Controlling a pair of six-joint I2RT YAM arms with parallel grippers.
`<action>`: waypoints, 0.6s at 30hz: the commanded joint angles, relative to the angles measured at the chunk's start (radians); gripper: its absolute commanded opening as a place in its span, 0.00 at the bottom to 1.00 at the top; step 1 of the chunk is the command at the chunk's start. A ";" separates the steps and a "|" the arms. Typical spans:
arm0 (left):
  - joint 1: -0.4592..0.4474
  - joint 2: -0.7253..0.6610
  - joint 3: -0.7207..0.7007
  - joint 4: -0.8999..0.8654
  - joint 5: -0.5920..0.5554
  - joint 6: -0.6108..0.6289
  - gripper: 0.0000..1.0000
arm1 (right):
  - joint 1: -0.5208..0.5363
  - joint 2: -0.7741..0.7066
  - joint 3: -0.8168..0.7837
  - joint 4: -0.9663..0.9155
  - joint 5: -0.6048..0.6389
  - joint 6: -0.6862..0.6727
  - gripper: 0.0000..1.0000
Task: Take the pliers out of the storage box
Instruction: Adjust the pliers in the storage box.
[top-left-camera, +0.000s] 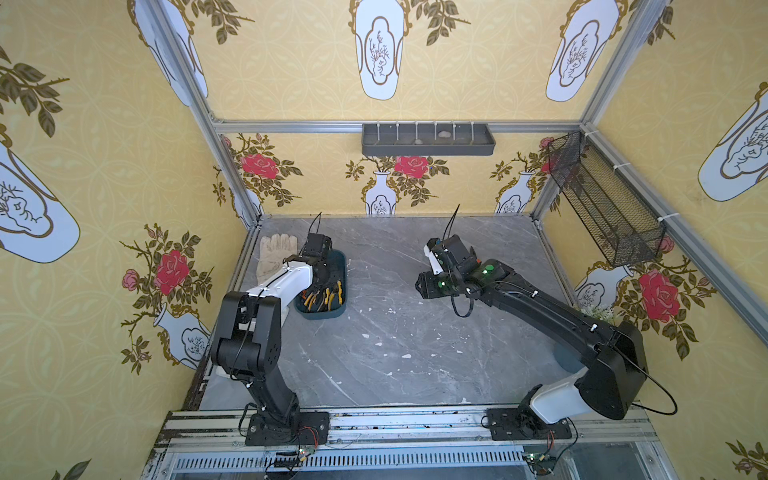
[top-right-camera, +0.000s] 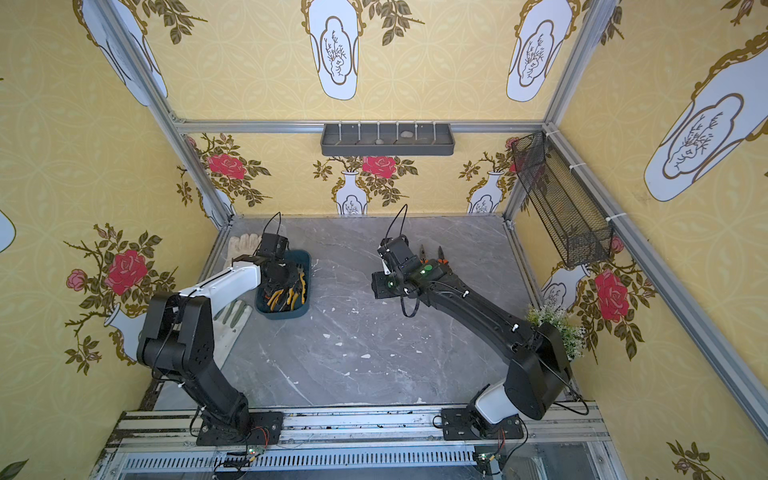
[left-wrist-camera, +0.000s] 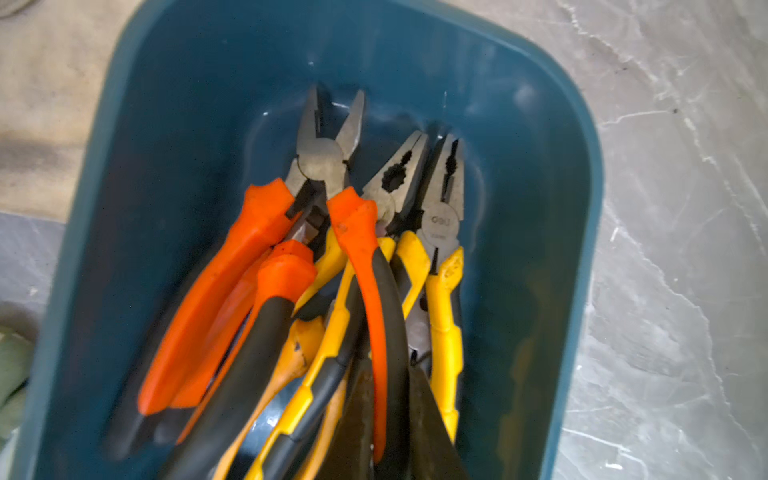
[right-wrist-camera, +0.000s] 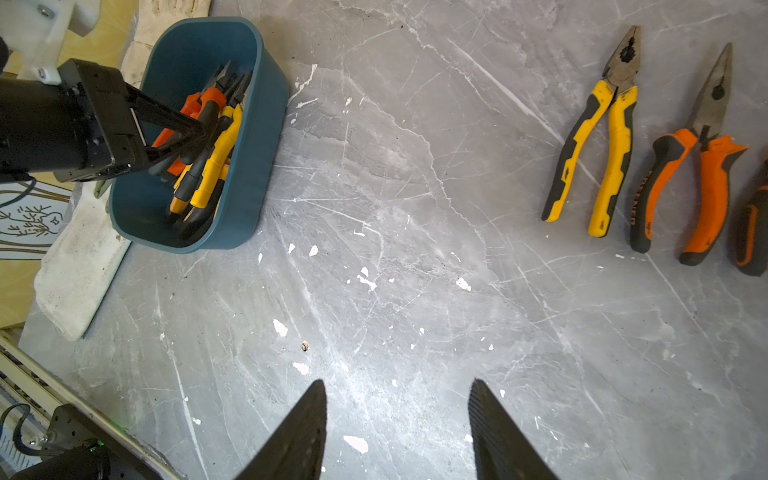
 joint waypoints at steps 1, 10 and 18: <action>-0.016 0.009 0.016 -0.003 0.025 0.001 0.11 | 0.001 -0.005 -0.002 0.015 0.000 0.006 0.55; -0.108 0.029 0.088 -0.053 -0.045 -0.002 0.10 | 0.004 -0.010 -0.002 0.013 0.002 0.010 0.55; -0.158 0.051 0.110 -0.067 -0.074 -0.015 0.10 | 0.009 -0.020 -0.016 0.013 0.009 0.014 0.55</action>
